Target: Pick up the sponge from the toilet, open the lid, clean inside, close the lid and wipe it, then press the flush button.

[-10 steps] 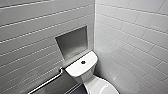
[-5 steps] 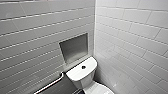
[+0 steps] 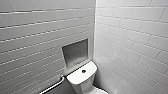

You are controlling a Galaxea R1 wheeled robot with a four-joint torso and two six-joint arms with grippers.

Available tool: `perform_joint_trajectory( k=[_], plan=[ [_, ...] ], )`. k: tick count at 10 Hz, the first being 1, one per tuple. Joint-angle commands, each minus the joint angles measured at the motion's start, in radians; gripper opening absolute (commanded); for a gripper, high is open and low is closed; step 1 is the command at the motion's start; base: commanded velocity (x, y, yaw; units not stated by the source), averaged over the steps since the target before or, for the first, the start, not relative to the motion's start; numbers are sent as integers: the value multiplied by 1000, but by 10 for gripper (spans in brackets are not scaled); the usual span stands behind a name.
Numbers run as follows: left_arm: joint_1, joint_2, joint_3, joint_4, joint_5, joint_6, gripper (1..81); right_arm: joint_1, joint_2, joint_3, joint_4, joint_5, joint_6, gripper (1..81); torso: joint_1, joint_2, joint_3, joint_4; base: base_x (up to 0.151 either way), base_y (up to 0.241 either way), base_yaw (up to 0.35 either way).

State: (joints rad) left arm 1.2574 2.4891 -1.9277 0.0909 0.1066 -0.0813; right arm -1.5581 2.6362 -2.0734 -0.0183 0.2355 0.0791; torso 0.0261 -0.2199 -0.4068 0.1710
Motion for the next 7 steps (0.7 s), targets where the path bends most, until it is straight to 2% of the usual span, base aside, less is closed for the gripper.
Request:
perform_joint_trajectory(
  k=[1, 4, 7],
  plan=[
    [21, 96, -132, 21, 24, 11, 10, 6, 6, -20, -3, -62, 2, 10, 0, 0, 0, 0, 0, 0, 0],
    [66, 207, -299, 23, -13, 20, 10, 3, 44, -83, -6, -61, 1, 10, -1, 0, 2, 0, 0, 0, 0],
    [107, 358, -525, 21, -18, 21, 10, 3, 75, -132, -6, -62, -2, 10, -1, -1, 2, 0, 0, 0, 0]
  ],
)
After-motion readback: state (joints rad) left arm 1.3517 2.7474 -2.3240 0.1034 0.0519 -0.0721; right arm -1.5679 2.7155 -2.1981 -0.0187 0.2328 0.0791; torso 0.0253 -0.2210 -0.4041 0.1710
